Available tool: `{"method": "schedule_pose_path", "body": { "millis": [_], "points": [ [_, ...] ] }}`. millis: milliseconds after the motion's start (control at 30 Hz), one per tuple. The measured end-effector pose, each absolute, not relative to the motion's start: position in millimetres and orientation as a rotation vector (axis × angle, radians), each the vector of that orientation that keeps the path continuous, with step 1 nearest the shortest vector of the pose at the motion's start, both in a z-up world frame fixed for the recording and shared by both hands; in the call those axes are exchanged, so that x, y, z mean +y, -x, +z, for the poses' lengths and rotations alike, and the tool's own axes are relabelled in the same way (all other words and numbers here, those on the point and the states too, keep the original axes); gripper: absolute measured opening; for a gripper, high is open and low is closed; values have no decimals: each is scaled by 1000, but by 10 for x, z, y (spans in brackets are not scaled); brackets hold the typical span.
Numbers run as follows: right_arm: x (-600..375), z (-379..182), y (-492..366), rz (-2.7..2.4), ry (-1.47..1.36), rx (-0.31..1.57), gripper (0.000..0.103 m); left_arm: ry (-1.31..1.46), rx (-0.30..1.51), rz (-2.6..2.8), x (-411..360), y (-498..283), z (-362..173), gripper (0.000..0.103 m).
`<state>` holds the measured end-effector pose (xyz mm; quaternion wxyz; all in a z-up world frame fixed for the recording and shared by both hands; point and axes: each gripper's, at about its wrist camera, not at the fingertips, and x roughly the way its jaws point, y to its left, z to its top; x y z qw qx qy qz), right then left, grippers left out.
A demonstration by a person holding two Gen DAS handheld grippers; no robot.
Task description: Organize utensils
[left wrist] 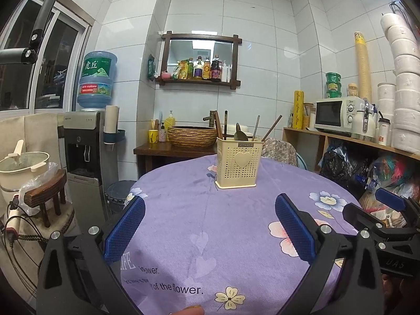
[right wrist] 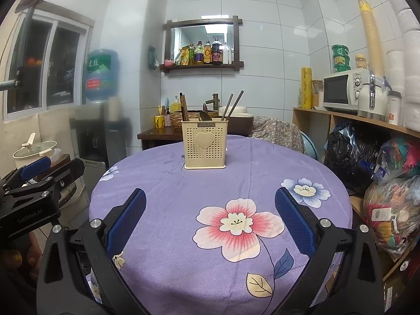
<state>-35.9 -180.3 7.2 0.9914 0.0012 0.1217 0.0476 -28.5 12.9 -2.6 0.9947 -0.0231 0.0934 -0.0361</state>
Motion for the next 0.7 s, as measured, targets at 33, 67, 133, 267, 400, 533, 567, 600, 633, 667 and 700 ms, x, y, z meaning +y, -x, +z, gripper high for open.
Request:
{"method": "schedule_pose_path", "body": {
  "millis": [33,67,133,267,400,533,567,600,633,667,700],
  "points": [
    [-1800,70,359,95,-1,242,97,45,186,-73,129,284,-27,98],
    [-1799,72,366,94,-1,240,97,43,184,-72,129,285,-25,98],
    [-1802,68,365,93,-1,239,97,43,183,-73,129,289,-29,98],
    [-1800,69,368,94,-1,240,97,43,184,-73,131,290,-28,98],
    [-1800,65,369,94,0,239,97,42,182,-71,132,291,-27,98],
    [-1797,68,368,92,1,238,97,43,182,-68,137,292,-26,98],
    [-1800,66,366,92,1,239,97,43,181,-67,138,298,-28,98],
    [-1800,65,367,93,1,239,97,42,181,-67,141,304,-28,98],
    [-1801,66,368,94,1,241,97,42,181,-68,141,304,-29,98],
    [-1799,61,365,94,1,241,97,41,181,-67,145,306,-27,98],
    [-1798,60,369,94,1,240,97,41,180,-66,140,306,-29,98]
  ]
}}
